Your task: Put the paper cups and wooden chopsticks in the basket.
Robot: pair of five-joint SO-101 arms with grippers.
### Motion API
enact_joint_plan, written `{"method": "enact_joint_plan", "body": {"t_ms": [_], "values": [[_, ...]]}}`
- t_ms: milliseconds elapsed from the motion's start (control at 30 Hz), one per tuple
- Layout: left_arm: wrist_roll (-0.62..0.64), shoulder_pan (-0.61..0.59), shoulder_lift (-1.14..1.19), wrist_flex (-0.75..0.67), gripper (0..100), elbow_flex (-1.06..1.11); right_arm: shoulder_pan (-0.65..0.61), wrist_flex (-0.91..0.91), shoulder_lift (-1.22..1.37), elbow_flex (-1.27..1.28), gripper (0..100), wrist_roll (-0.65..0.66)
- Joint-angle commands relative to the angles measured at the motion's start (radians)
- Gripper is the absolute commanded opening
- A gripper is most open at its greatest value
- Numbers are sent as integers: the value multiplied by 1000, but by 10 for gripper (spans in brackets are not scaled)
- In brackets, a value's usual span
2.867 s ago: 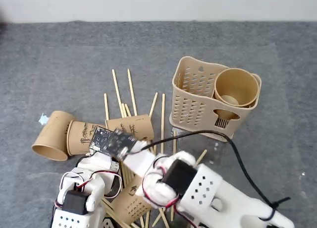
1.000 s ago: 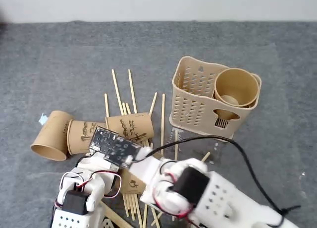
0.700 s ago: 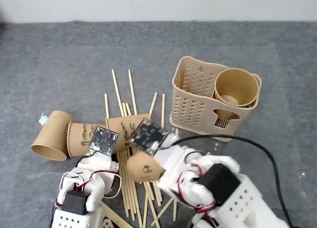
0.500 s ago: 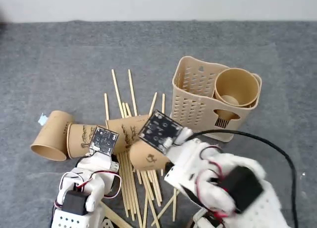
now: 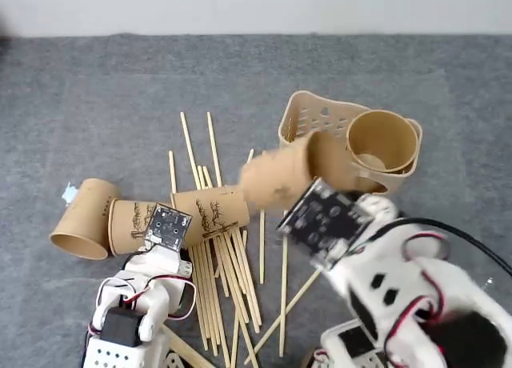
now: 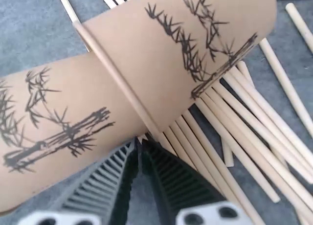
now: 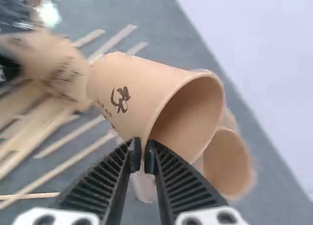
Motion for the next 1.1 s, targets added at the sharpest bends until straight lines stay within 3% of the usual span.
{"method": "enact_joint_plan", "body": {"t_ms": [0,300,533,800,967,1067], "values": [[0,3,-17,3,13,-15,179,-87,15,-48,7,115],[0,3,-17,3,13,-15,407,-243,38,-44,7,245],[0,3,-17,3,13,-15,535,-251,151,-46,8,338],[0,3,-17,3,13,-15,549,-245,228,-46,16,361],[0,3,-17,3,13,-15,547,-245,236,-46,184,319],[0,3,-17,3,13,-15,516,-245,234,-52,198,255]]}}
